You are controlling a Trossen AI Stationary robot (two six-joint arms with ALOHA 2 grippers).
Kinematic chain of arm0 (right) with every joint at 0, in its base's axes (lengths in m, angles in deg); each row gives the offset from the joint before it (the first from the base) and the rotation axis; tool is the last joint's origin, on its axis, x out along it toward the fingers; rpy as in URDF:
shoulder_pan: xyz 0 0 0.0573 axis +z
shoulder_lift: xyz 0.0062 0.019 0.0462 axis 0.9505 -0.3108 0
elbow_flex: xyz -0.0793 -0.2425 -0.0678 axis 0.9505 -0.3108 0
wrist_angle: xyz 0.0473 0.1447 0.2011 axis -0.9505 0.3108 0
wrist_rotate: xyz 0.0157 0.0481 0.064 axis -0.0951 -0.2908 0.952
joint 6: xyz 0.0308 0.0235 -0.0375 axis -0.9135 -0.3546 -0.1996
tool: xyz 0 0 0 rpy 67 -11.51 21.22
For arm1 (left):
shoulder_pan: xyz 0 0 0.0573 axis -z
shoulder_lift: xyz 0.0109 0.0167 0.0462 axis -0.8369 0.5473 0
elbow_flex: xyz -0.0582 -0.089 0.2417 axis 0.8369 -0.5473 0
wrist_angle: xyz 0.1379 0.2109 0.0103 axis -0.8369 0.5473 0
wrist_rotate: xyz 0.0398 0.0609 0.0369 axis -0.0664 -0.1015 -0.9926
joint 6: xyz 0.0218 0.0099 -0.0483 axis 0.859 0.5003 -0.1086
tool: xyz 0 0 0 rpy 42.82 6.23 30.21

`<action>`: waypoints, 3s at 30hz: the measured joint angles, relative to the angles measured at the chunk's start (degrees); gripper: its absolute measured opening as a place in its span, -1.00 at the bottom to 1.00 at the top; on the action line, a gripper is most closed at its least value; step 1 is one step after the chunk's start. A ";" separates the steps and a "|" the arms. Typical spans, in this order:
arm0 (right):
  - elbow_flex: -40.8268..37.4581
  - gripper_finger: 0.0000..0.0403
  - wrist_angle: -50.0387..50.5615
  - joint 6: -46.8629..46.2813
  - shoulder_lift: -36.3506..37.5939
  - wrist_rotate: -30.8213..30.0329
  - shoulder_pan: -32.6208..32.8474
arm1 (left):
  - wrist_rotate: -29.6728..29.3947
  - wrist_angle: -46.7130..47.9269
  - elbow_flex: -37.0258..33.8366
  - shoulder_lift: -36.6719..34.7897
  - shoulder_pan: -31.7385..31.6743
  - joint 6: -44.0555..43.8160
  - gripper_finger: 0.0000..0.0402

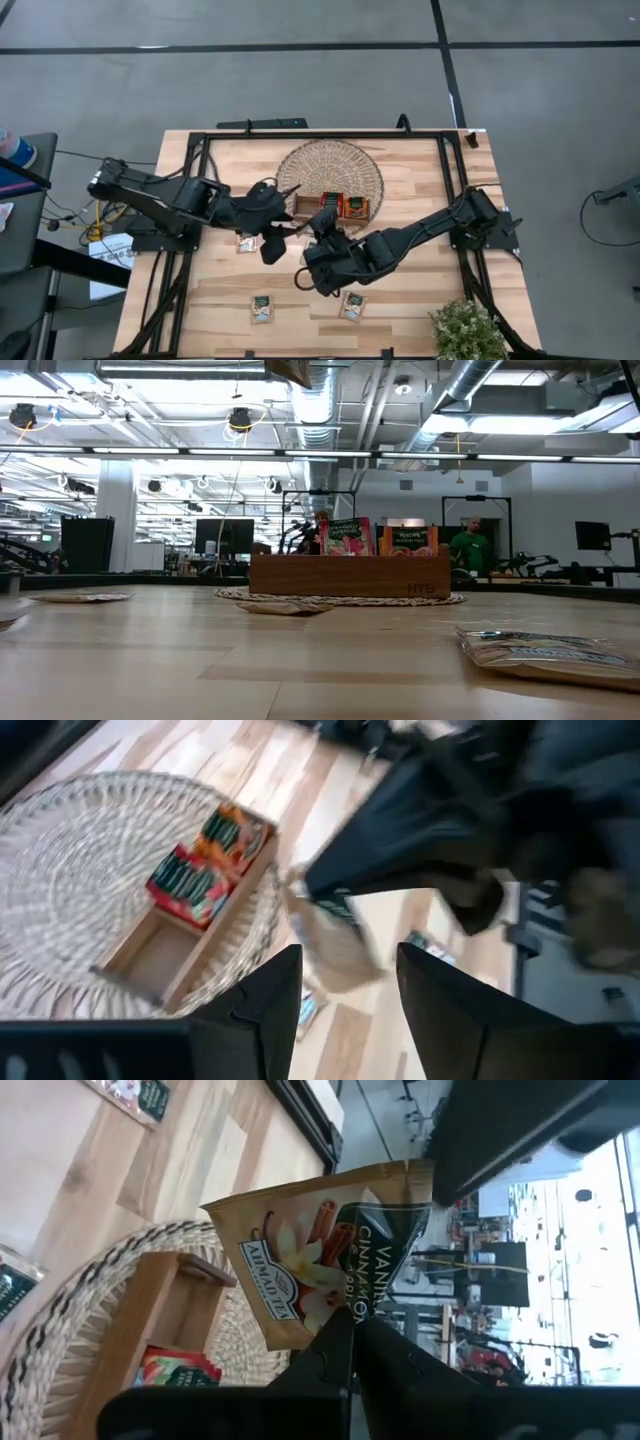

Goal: Pick & Place Tea
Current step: Put the brown tea bag into the left section of the wooden organizer

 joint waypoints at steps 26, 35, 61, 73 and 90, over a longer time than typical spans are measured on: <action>-0.04 -1.00 -0.58 1.05 0.00 1.49 -0.59 | 1.63 3.04 -0.04 1.24 -3.12 -1.51 -0.21; -0.04 -1.00 -0.61 1.05 0.00 2.04 -0.66 | 0.60 4.47 -0.04 1.22 -3.16 -2.58 -0.21; -0.04 -1.00 -2.25 1.50 0.02 2.86 -1.46 | 2.22 2.43 -0.07 1.55 -3.49 -2.66 -0.33; -0.08 -1.00 -2.93 1.70 0.02 2.96 -1.51 | 3.46 2.90 -0.04 4.40 -3.55 -0.04 -0.99; -0.09 -1.00 -1.91 -1.23 0.02 2.90 -1.49 | 3.52 3.67 -0.07 4.47 -3.62 1.07 -1.00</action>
